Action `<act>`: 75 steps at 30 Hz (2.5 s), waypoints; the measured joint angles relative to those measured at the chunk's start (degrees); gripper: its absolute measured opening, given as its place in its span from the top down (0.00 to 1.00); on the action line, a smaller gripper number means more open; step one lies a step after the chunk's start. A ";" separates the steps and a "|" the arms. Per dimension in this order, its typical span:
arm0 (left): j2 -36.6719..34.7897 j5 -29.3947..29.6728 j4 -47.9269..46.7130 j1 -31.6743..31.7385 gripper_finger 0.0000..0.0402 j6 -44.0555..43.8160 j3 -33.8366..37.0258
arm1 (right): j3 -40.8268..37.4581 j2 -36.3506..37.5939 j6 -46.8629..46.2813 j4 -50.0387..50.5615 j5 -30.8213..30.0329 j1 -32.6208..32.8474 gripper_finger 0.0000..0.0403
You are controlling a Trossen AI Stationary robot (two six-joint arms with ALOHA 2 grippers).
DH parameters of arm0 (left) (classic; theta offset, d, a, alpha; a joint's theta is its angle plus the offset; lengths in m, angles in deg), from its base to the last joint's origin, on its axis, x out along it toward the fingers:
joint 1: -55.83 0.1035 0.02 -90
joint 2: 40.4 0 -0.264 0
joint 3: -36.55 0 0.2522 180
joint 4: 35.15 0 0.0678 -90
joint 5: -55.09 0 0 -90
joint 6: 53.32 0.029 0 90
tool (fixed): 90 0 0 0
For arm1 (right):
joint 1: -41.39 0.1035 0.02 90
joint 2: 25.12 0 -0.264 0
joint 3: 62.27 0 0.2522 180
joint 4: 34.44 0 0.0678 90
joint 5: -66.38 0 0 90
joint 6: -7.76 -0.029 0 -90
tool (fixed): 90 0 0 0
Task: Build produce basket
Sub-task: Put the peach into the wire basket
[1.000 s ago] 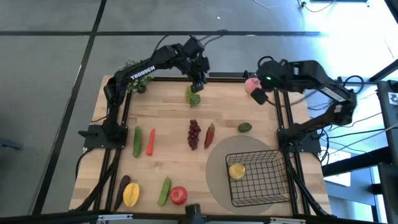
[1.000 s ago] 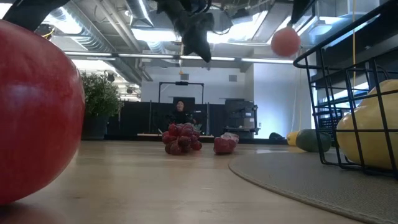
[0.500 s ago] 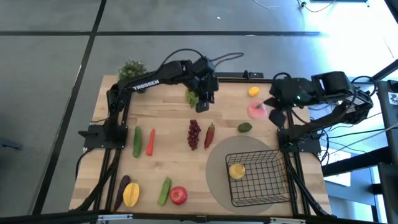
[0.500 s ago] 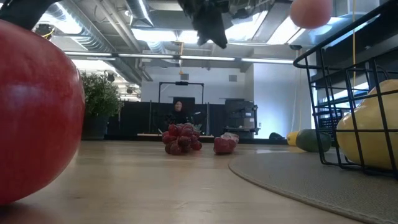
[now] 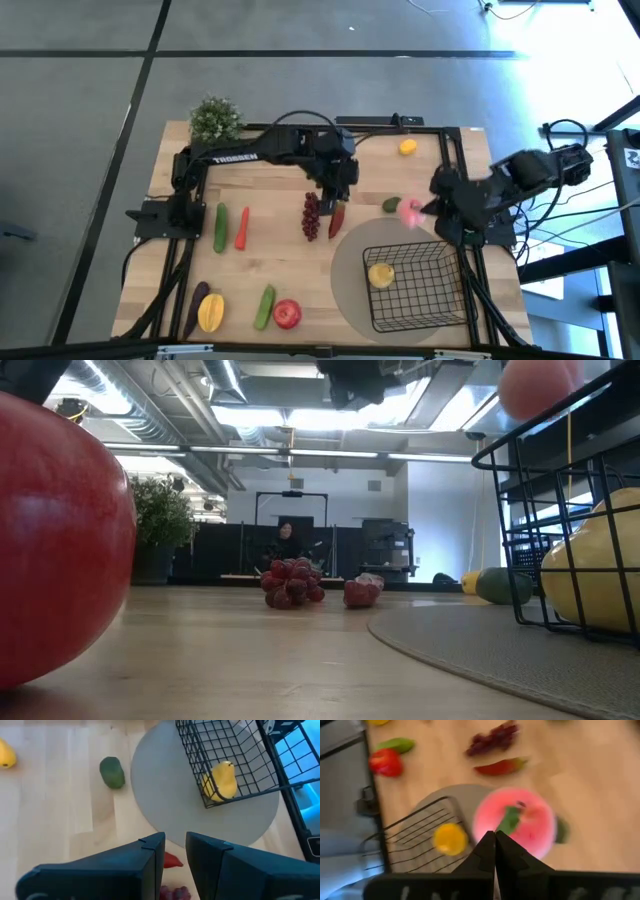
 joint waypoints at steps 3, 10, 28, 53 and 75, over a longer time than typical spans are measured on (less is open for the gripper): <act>0.00 1.18 -0.55 -1.91 0.83 -0.64 0.02 | -3.68 -0.09 -3.91 -5.48 0.19 4.81 1.00; -3.18 3.44 -3.05 -5.56 0.83 -3.70 0.11 | -7.42 -0.52 -11.96 -13.28 0.10 15.16 1.00; -7.17 14.39 -3.03 -8.60 0.83 -15.19 0.07 | -17.56 -3.52 -29.18 -13.89 0.17 24.38 1.00; -7.34 15.14 -3.01 -8.60 0.83 -15.27 0.07 | -38.56 -3.50 -26.96 -34.03 -2.52 19.16 1.00; -7.30 15.14 -3.01 -8.60 0.83 -15.27 0.07 | -38.54 -3.50 -22.95 -34.01 -3.29 16.41 1.00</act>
